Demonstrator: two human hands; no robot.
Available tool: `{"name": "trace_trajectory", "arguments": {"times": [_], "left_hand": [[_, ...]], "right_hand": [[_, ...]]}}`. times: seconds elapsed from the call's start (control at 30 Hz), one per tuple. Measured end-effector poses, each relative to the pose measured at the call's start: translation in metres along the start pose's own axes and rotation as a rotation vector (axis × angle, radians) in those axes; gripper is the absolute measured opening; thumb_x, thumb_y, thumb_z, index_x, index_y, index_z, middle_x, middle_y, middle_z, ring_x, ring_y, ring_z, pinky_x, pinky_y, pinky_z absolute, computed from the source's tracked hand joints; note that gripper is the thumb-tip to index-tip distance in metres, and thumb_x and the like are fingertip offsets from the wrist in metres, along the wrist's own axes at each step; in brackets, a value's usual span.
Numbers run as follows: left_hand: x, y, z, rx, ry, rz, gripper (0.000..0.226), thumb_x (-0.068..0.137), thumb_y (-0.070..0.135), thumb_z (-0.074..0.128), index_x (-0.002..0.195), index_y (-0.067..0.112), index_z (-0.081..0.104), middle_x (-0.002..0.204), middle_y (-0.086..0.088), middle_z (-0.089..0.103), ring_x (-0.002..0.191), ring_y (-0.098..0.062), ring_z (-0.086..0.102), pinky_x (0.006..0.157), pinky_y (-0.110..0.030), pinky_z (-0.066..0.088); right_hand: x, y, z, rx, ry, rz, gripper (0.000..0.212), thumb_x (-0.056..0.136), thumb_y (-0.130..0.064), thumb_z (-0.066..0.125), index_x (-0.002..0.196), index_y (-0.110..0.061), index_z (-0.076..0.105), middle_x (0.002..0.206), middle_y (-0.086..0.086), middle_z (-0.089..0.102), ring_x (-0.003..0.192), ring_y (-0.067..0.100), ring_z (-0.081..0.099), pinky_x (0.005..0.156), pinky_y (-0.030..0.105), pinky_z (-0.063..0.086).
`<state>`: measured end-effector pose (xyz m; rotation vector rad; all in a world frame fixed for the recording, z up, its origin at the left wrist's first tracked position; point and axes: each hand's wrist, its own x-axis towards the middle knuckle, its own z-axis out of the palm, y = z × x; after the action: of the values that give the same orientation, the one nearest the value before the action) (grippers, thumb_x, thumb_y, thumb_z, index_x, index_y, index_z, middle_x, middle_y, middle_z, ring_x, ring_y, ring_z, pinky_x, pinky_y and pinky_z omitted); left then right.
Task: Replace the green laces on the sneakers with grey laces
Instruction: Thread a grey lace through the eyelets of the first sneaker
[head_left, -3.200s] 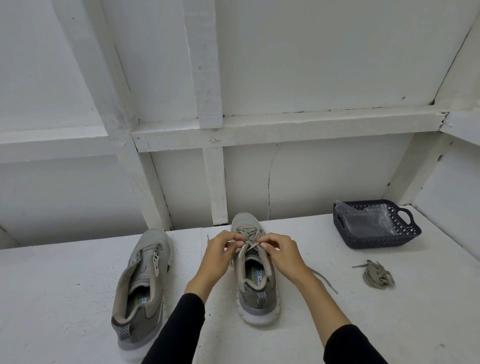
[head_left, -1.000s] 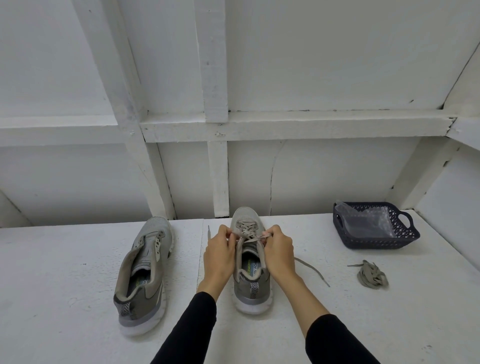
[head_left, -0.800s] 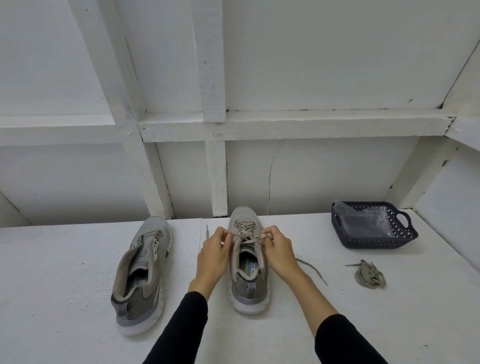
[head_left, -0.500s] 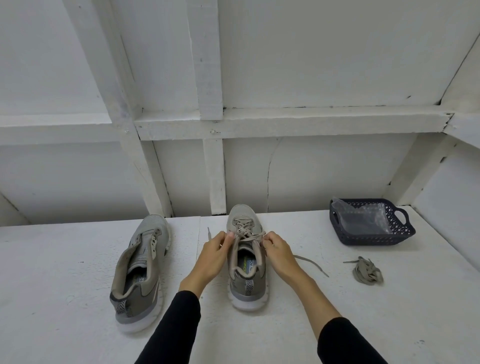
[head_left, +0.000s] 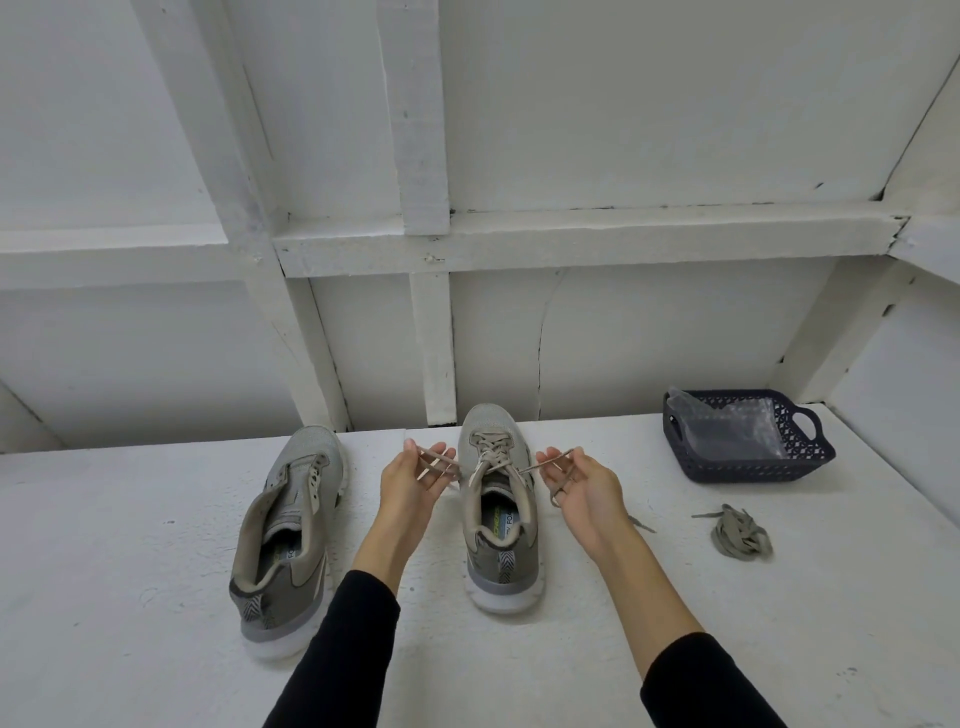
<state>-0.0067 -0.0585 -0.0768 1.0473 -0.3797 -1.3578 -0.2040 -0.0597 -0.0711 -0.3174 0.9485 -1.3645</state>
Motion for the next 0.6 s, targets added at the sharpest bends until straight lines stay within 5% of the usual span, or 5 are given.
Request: {"name": "trace_trajectory", "arguments": {"times": [0.13, 0.33, 0.47, 0.6], "left_hand": [[0.004, -0.003, 0.002, -0.106, -0.017, -0.039, 0.034, 0.106, 0.027, 0.037, 0.078, 0.01, 0.045, 0.068, -0.003, 0.049, 0.066, -0.017, 0.052, 0.071, -0.035, 0.058], [0.009, -0.006, -0.001, -0.094, 0.054, -0.05, 0.034, 0.106, 0.024, 0.035, 0.074, 0.014, 0.041, 0.063, 0.0, 0.039, 0.054, -0.011, 0.041, 0.064, -0.027, 0.043], [0.01, -0.012, -0.005, 0.018, 0.054, -0.065, 0.032, 0.106, 0.026, 0.035, 0.079, 0.011, 0.046, 0.068, -0.001, 0.045, 0.061, -0.012, 0.046, 0.062, -0.026, 0.048], [0.018, -0.007, -0.016, 0.481, 0.077, -0.005, 0.033, 0.105, 0.034, 0.037, 0.101, 0.009, 0.057, 0.094, 0.002, 0.058, 0.085, -0.015, 0.053, 0.069, -0.029, 0.043]], "right_hand": [[0.001, -0.001, 0.001, 0.0, 0.011, -0.052, 0.024, 0.102, -0.01, 0.043, 0.08, -0.006, 0.052, 0.071, 0.007, 0.052, 0.066, 0.018, 0.051, 0.073, 0.032, 0.05], [0.01, 0.005, -0.007, -0.072, 0.06, -0.088, 0.025, 0.101, -0.008, 0.046, 0.077, -0.006, 0.051, 0.067, 0.006, 0.044, 0.058, 0.015, 0.043, 0.062, 0.027, 0.043], [0.012, 0.009, -0.011, -0.149, 0.083, -0.082, 0.024, 0.101, -0.01, 0.047, 0.079, -0.004, 0.054, 0.069, 0.007, 0.051, 0.063, 0.017, 0.049, 0.066, 0.028, 0.046], [0.02, 0.009, -0.02, -0.439, 0.159, -0.074, 0.018, 0.101, -0.012, 0.047, 0.09, -0.004, 0.059, 0.09, 0.013, 0.063, 0.075, 0.02, 0.058, 0.069, 0.03, 0.049]]}}
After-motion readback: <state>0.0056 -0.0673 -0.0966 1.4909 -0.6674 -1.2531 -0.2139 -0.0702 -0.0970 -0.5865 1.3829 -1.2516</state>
